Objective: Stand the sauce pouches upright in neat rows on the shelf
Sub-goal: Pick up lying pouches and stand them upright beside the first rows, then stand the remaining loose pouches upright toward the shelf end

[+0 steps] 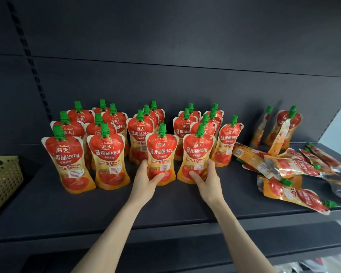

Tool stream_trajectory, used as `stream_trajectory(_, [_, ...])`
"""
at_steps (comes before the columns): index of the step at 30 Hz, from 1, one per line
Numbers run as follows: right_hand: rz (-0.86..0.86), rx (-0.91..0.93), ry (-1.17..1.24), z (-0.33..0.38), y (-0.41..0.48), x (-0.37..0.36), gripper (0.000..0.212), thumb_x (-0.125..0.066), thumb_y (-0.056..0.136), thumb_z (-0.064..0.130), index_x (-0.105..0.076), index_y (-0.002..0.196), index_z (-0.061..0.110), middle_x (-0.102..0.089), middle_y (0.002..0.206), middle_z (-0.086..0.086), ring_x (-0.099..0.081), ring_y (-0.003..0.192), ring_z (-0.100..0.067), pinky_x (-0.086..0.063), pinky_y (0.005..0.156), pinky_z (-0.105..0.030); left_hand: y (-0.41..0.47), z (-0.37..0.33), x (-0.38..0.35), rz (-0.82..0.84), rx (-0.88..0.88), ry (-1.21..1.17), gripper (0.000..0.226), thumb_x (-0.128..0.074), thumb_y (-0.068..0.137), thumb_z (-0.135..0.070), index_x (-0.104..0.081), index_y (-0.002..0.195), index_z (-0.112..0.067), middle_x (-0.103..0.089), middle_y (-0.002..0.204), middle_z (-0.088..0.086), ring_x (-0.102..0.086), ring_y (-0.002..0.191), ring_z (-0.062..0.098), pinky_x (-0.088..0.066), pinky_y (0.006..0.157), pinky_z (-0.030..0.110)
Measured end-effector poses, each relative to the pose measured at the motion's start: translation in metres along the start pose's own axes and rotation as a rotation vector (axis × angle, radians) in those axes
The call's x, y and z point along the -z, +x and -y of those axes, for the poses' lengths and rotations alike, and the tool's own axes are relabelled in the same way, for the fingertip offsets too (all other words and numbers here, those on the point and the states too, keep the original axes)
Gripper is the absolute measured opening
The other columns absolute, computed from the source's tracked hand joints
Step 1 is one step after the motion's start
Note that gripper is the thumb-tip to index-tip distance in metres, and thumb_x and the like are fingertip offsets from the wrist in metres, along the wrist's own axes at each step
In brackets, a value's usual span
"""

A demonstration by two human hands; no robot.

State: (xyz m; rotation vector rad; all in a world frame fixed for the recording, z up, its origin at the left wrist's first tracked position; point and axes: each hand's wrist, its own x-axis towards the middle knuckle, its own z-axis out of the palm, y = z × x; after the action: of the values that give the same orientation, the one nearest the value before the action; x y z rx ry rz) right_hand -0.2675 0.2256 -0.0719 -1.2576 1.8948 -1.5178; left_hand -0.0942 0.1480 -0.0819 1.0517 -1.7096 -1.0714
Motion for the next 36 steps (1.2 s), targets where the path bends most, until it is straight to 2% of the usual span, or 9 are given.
stream_trajectory(5, [0.015,-0.005,-0.023,0.001,0.000,-0.001,0.054,-0.062,0.088,0.023,-0.033,0.134,0.017,-0.054,0.128,0.002,-0.053,0.119,-0.016,-0.046,0.099,-0.034,0.001,-0.001,0.002,0.009,-0.010,0.027,0.055,-0.064,0.086,-0.027,-0.038,0.133,-0.017,-0.053,0.126,-0.004,-0.048,0.112,0.006,-0.040,0.091,0.021])
stream_trajectory(8, [0.029,-0.007,-0.041,0.003,-0.001,0.000,0.053,-0.061,0.089,0.022,-0.032,0.133,0.018,-0.052,0.126,0.005,-0.052,0.119,-0.015,-0.045,0.098,-0.032,0.000,-0.002,0.003,0.008,-0.007,0.050,0.054,-0.064,0.086,-0.027,-0.038,0.132,-0.016,-0.053,0.128,-0.001,-0.050,0.116,0.012,-0.041,0.092,0.023])
stream_trajectory(14, [0.035,-0.035,-0.117,0.000,-0.003,0.001,0.055,-0.061,0.088,0.031,-0.034,0.134,0.019,-0.052,0.132,-0.001,-0.049,0.124,-0.020,-0.044,0.103,-0.041,-0.005,-0.005,-0.001,-0.027,0.025,0.117,0.061,-0.065,0.085,-0.028,-0.033,0.135,-0.013,-0.049,0.133,0.005,-0.049,0.123,0.020,-0.042,0.095,0.028])
stream_trajectory(17, [0.010,-0.032,-0.166,-0.001,-0.008,0.005,0.062,-0.062,0.087,0.037,-0.032,0.139,0.022,-0.048,0.136,0.001,-0.045,0.126,-0.020,-0.043,0.104,-0.045,-0.011,-0.002,-0.002,-0.067,0.015,0.195,0.071,-0.067,0.083,-0.029,-0.027,0.141,-0.012,-0.043,0.140,0.006,-0.042,0.130,0.021,-0.042,0.103,0.039])
stream_trajectory(19, [-0.018,-0.031,-0.192,-0.001,-0.013,0.010,0.062,-0.062,0.087,0.035,-0.031,0.140,0.021,-0.047,0.138,0.001,-0.045,0.126,-0.019,-0.043,0.103,-0.044,-0.018,-0.001,-0.001,-0.099,-0.003,0.241,0.074,-0.066,0.084,-0.026,-0.025,0.143,-0.011,-0.040,0.143,0.007,-0.038,0.133,0.022,-0.039,0.106,0.041])
stream_trajectory(22, [-0.059,0.005,-0.244,0.001,-0.021,0.023,0.048,-0.060,0.090,0.029,-0.043,0.133,0.016,-0.051,0.132,-0.001,-0.048,0.120,-0.020,-0.045,0.099,-0.036,-0.035,-0.005,-0.001,-0.152,-0.007,0.326,0.068,-0.065,0.085,-0.022,-0.030,0.141,-0.007,-0.038,0.143,0.011,-0.036,0.134,0.026,-0.036,0.104,0.038])
stream_trajectory(27, [-0.094,0.147,-0.325,0.013,-0.028,0.065,0.024,-0.057,0.091,0.022,-0.061,0.113,0.013,-0.060,0.116,0.000,-0.054,0.110,-0.019,-0.044,0.091,-0.031,-0.061,-0.032,-0.018,-0.106,-0.218,0.423,0.038,-0.065,0.085,-0.018,-0.053,0.121,-0.013,-0.055,0.122,0.004,-0.049,0.117,0.020,-0.040,0.091,0.025])
stream_trajectory(32, [-0.140,0.230,-0.295,0.017,-0.035,0.138,0.018,-0.057,0.091,0.020,-0.065,0.107,0.013,-0.065,0.104,0.003,-0.058,0.099,-0.012,-0.045,0.083,-0.023,-0.074,-0.086,-0.073,-0.056,-0.434,0.495,0.031,-0.064,0.086,-0.020,-0.058,0.115,-0.014,-0.061,0.112,-0.002,-0.055,0.107,0.015,-0.045,0.089,0.029])
stream_trajectory(36, [-0.093,0.262,-0.346,-0.009,-0.050,0.212,0.018,-0.057,0.091,0.021,-0.065,0.106,0.014,-0.066,0.106,0.002,-0.058,0.098,-0.015,-0.047,0.081,-0.027,-0.104,-0.114,-0.151,-0.062,-0.439,0.395,0.028,-0.064,0.086,-0.018,-0.061,0.113,-0.016,-0.063,0.105,-0.007,-0.058,0.099,0.010,-0.047,0.085,0.027])
